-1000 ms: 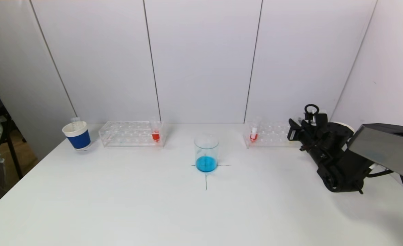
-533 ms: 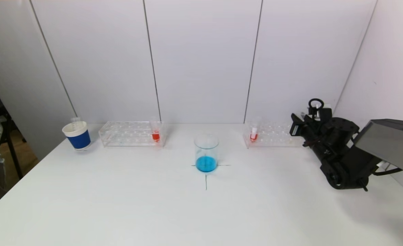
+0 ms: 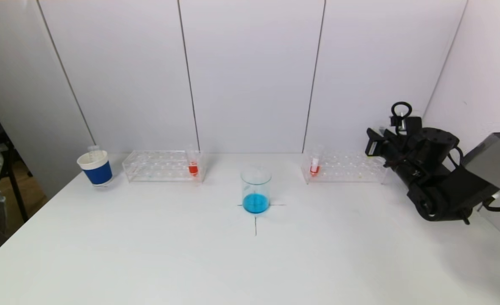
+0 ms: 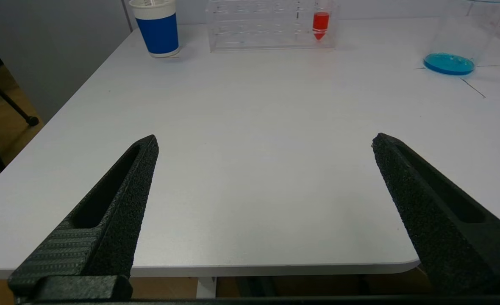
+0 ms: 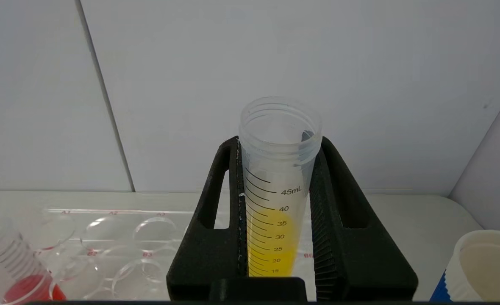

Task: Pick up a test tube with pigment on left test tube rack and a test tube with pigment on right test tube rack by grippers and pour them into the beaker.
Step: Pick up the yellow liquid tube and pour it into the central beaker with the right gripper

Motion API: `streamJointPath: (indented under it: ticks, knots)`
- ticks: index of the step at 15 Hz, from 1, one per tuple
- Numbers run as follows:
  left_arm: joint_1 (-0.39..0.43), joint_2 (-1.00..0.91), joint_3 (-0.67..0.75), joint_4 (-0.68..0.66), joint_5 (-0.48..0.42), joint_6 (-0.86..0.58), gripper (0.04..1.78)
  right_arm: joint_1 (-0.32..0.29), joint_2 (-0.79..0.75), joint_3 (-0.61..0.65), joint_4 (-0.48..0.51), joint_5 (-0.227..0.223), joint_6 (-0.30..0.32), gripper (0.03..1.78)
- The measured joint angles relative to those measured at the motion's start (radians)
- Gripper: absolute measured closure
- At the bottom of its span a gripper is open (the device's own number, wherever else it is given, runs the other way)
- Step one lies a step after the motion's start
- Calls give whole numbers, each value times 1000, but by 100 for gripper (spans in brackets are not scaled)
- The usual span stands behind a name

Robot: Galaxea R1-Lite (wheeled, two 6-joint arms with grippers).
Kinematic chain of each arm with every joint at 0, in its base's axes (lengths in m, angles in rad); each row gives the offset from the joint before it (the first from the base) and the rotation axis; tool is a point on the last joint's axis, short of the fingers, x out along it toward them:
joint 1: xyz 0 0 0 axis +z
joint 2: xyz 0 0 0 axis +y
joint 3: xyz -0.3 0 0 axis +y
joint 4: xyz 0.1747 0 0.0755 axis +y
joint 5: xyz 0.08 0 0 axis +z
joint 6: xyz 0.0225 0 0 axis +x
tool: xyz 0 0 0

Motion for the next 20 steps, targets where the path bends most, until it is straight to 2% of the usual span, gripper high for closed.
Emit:
streamJointPath:
  ticks: [9, 14, 18, 20]
  knots:
    - [0, 0, 0, 0, 0, 0, 6, 0, -187, -110, 277, 9, -6, 133]
    - [0, 0, 0, 0, 0, 0, 6, 6, -255, -283, 533, 5, 4, 133]
    - [0, 0, 0, 0, 0, 0, 6, 60, -284, -423, 740, 22, 5, 133]
    - [0, 0, 0, 0, 0, 1, 6, 107, -293, -485, 799, 71, 6, 133]
